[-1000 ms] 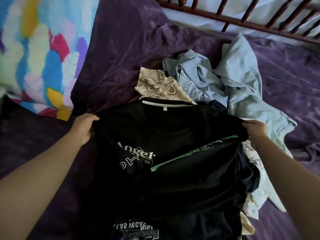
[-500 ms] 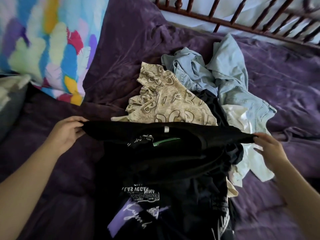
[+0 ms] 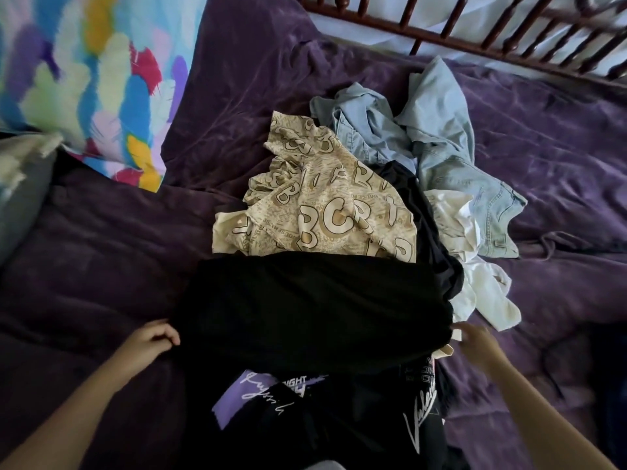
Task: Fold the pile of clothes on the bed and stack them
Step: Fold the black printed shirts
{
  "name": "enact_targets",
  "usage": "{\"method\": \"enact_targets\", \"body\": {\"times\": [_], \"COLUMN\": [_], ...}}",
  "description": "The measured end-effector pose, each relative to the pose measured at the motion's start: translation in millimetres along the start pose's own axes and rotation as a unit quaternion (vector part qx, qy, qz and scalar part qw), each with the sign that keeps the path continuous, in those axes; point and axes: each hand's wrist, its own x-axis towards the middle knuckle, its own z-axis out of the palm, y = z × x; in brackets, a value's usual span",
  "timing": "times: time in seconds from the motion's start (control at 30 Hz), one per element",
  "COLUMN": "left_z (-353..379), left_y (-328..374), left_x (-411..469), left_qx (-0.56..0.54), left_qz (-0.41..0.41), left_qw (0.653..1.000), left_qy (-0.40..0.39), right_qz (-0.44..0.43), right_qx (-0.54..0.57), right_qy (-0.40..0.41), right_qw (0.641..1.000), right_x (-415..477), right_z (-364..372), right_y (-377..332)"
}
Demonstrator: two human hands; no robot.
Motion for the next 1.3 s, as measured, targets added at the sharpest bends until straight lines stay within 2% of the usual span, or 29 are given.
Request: {"method": "enact_targets", "body": {"times": [0.03, 0.1, 0.17, 0.2, 0.27, 0.3, 0.33, 0.4, 0.47, 0.57, 0.63, 0.7, 0.83, 0.93, 1.07, 1.1, 1.2, 1.23, 1.3], "left_z": [3, 7, 8, 9, 9, 8, 10, 13, 19, 22, 19, 13, -1, -5, 4, 9, 38, 49, 71], "left_y": [2, 16, 32, 38, 52, 60, 69, 88, 102, 110, 114, 118, 109, 90, 49, 32, -18, -35, -68], "left_x": [-1, -2, 6, 13, 34, 45, 55, 72, 82, 88, 88, 82, 60, 25, -40, -55, -97, -110, -130], "left_qx": [0.001, -0.063, -0.136, -0.12, 0.048, 0.164, 0.265, 0.394, 0.458, 0.54, 0.588, 0.612, 0.615, 0.542, 0.443, 0.425, 0.428, 0.432, 0.447], "left_qz": [-0.011, -0.028, -0.035, -0.027, 0.018, 0.052, 0.085, 0.12, 0.108, 0.087, 0.086, 0.103, 0.2, 0.283, 0.386, 0.413, 0.424, 0.424, 0.398], "left_qw": [1.0, 0.998, 0.989, 0.991, 0.995, 0.982, 0.959, 0.911, 0.881, 0.834, 0.8, 0.78, 0.761, 0.789, 0.807, 0.802, 0.791, 0.79, 0.798], "left_qy": [-0.007, 0.001, 0.039, 0.058, 0.08, 0.073, 0.058, 0.007, -0.048, -0.072, -0.086, -0.08, -0.051, -0.054, 0.051, 0.081, 0.105, 0.1, 0.066], "right_qz": [0.014, 0.029, 0.012, 0.001, -0.053, -0.091, -0.126, -0.172, -0.185, -0.198, -0.2, -0.199, -0.247, -0.319, -0.378, -0.389, -0.384, -0.361, -0.281], "right_qx": [-0.014, 0.047, 0.105, 0.099, 0.018, -0.044, -0.104, -0.205, -0.287, -0.382, -0.395, -0.375, -0.289, -0.255, -0.227, -0.221, -0.236, -0.237, -0.253], "right_qy": [0.013, 0.079, 0.153, 0.171, 0.149, 0.11, 0.071, 0.015, -0.002, 0.01, 0.023, 0.039, 0.136, 0.181, 0.196, 0.199, 0.181, 0.15, 0.026], "right_qw": [1.0, 0.995, 0.983, 0.98, 0.987, 0.989, 0.984, 0.963, 0.94, 0.903, 0.896, 0.905, 0.915, 0.895, 0.876, 0.872, 0.874, 0.889, 0.925], "right_x": [-1, -9, -10, -8, -1, 3, 8, 18, 27, 35, 34, 30, 0, -31, -82, -94, -127, -137, -153], "right_z": [3, 0, -7, -10, -18, -21, -24, -26, -28, -35, -42, -46, -37, -25, -8, 0, 27, 40, 73], "right_y": [-9, -39, -65, -76, -95, -104, -113, -124, -130, -131, -126, -113, -80, -52, -11, 4, 48, 61, 80]}}
